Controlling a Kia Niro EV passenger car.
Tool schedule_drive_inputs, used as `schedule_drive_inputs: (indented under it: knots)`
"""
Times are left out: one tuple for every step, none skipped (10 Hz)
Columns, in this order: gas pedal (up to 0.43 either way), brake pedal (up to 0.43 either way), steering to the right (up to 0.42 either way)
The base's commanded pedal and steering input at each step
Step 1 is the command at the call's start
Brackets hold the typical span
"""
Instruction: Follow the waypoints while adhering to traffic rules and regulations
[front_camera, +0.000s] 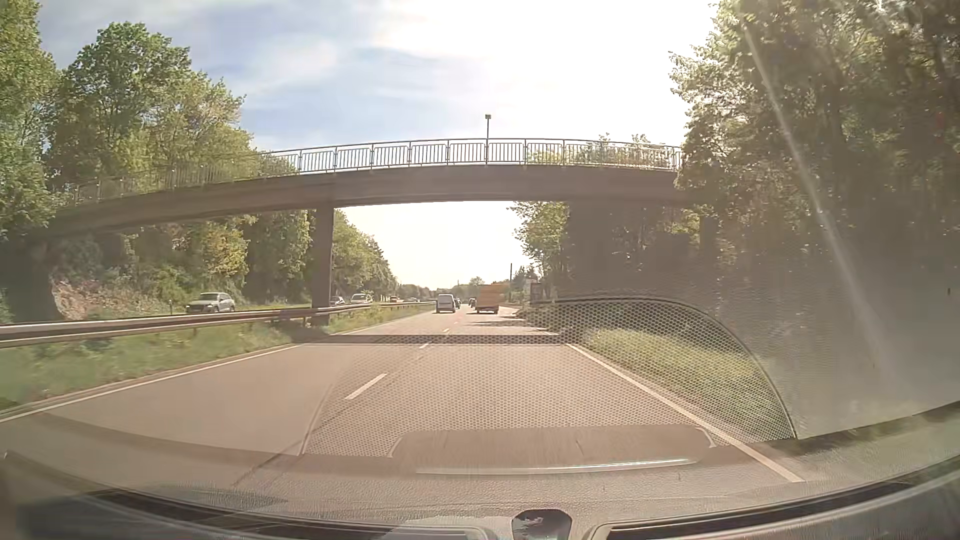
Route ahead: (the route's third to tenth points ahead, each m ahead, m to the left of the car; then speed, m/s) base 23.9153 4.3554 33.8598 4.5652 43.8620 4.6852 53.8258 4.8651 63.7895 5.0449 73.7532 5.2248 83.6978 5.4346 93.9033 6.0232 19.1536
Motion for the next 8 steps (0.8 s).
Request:
schedule_drive_inputs:
  knots:
    - [0.067, 0.0, -0.002]
    - [0.067, 0.0, -0.002]
    - [0.067, 0.0, -0.002]
    - [0.067, 0.0, -0.002]
    - [0.067, 0.0, -0.002]
    - [0.067, 0.0, -0.001]
    - [0.067, 0.0, -0.001]
    - [0.067, 0.0, 0.0]
